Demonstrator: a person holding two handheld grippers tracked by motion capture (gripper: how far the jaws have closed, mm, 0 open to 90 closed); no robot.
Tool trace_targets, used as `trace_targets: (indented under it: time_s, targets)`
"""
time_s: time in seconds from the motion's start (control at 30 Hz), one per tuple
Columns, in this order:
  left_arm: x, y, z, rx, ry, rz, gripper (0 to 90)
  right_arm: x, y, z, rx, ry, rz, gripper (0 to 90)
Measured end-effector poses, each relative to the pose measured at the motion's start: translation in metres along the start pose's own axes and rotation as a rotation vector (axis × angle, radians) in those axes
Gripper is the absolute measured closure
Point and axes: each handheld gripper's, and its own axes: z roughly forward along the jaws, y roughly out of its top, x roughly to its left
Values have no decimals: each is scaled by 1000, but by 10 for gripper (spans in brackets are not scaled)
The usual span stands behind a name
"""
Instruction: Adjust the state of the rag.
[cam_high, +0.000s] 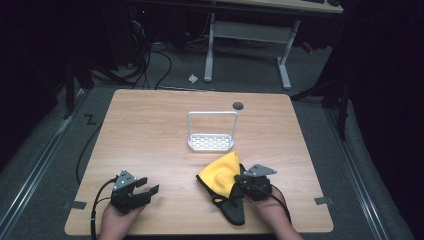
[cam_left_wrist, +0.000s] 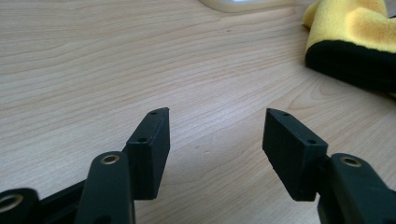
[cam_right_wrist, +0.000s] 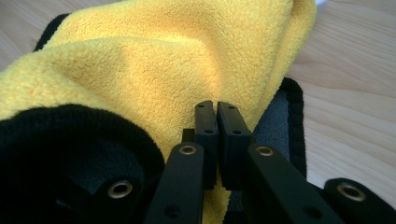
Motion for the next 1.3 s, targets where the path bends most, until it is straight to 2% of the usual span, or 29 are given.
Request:
trace_targets:
  time_s: [0.13,0.2,0.27,0.37,0.43,0.5,0.6,0.63,0.67,0.77,0.87,1.0,1.2,1.3]
  targets:
    - [-4,1,0,2,-19,2,419,16,5,8,-11,1,-31,880]
    - [-6,2,1,0,-35,-7,422,20,7,11,-21,10,-24,879]
    - [-10,2,1,0,-56,-21,425,25,8,14,-26,20,-41,877]
    - [-22,4,5,3,-93,-12,433,27,9,16,-31,20,-51,872]
    - [-32,4,10,14,-110,4,434,26,10,15,-45,19,-51,837]
    - [-45,5,16,25,-134,21,426,22,10,8,-70,22,-48,793]
    - [-67,4,26,48,-173,61,418,15,9,-8,-115,-16,-52,781]
    - [-67,4,26,48,-173,61,416,11,7,-15,-132,-26,-55,776]
    - [-79,3,34,65,-184,95,413,8,6,-21,-150,-31,-48,769]
    - [-89,2,41,92,-196,115,415,1,-2,-39,-179,-43,-40,728]
    - [-92,3,43,93,-222,98,418,-2,-10,-48,-175,-32,-24,676]
    - [-95,4,43,89,-227,109,418,2,-18,-50,-157,21,-3,630]
    - [-99,5,41,87,-243,103,423,17,-19,-43,-127,52,-44,610]
    - [-101,4,38,87,-246,110,417,22,-19,-33,-86,71,-59,613]
